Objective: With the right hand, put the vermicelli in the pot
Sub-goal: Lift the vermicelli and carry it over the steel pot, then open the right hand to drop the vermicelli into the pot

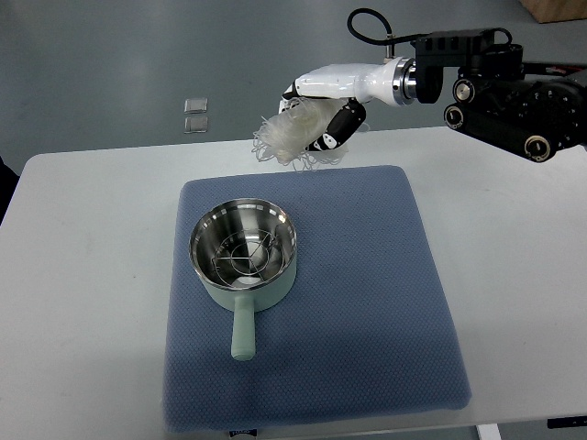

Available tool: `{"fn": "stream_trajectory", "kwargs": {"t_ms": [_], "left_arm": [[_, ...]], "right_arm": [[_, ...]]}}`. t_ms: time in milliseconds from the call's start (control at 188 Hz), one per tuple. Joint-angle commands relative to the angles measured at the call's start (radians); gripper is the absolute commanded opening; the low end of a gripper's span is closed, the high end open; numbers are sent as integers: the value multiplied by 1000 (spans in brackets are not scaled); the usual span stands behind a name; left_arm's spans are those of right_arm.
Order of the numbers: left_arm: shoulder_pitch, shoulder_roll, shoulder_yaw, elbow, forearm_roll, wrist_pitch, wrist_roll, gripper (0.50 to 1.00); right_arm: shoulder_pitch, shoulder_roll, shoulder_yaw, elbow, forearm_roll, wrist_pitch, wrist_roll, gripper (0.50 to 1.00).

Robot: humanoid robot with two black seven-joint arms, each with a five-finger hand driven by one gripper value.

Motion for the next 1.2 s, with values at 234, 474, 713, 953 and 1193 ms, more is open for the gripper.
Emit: {"fn": "stream_trajectory", "kwargs": {"t_ms": [234,474,713,953,1193], "left_arm": [[-12,0,0,0,2,2,0,1000],[-14,0,0,0,2,2,0,1000],[-14,0,0,0,2,2,0,1000],[-14,0,0,0,2,0,0,1000],[-14,0,0,0,2,0,0,1000]], "right_arm": [[37,43,0,142,31,4,33,500],[-42,103,-6,145,28,7,33,500],[-128,139,-15,110,8,-4,24,500],[-151,132,-8,91,-3,-7,21,864],[-148,100,1,93,8,-6,24,907]]}}
